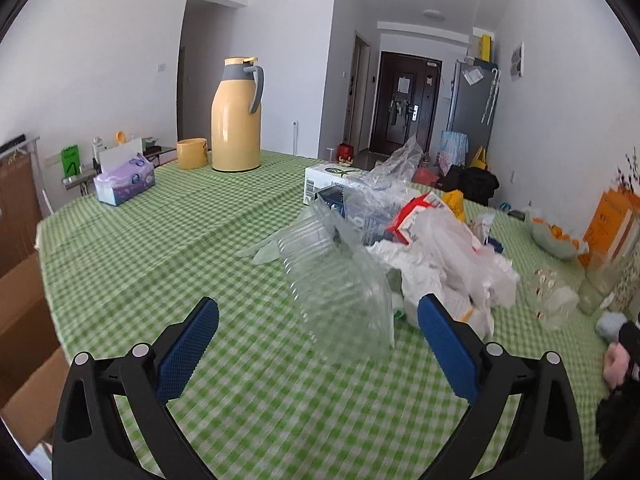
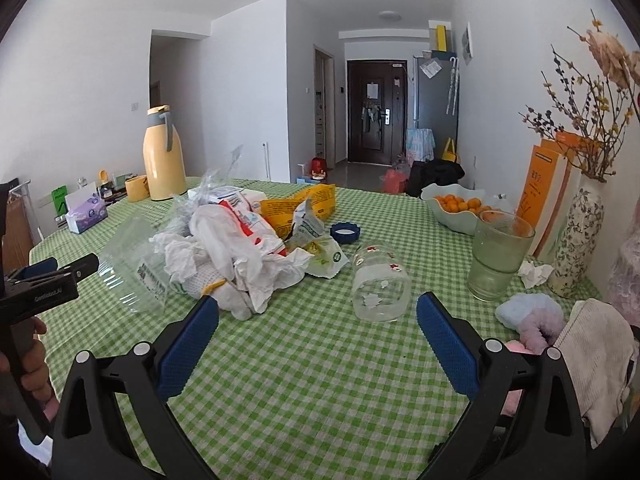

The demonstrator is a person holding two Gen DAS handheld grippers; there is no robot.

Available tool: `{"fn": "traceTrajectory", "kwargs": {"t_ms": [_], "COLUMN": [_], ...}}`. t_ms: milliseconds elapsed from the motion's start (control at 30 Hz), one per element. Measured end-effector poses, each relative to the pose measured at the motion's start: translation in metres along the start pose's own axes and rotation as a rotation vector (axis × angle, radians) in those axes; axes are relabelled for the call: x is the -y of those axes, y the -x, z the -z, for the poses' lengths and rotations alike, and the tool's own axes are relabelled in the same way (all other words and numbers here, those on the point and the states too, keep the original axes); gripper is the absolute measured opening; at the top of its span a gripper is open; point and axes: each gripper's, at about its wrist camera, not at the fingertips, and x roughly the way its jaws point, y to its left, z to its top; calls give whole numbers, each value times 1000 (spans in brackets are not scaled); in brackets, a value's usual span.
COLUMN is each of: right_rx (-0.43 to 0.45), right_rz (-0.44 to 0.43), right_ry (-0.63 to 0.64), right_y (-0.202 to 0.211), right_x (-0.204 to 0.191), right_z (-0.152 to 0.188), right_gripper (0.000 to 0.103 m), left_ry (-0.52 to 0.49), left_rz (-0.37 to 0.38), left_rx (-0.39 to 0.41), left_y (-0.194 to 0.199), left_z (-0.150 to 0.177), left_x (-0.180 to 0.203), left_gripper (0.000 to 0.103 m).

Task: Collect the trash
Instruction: 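Grasp the clear plastic clamshell with the left tool while the right tool grasps the clear bottle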

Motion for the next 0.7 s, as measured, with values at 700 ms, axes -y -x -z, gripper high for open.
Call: {"fn": "traceTrajectory", "kwargs": {"t_ms": [700], "right_rx": [-308], "right_rz": [108], "right_ry": [17], "right_y": [-153], "right_x": [41], "right_z": [-12], "right_gripper": [95], "left_ry": [61], "left_rz": [2], "left_rx": [-220], "left_y": [-96], "left_z": [-8], "left_x": [5], "left_gripper": [89]}}
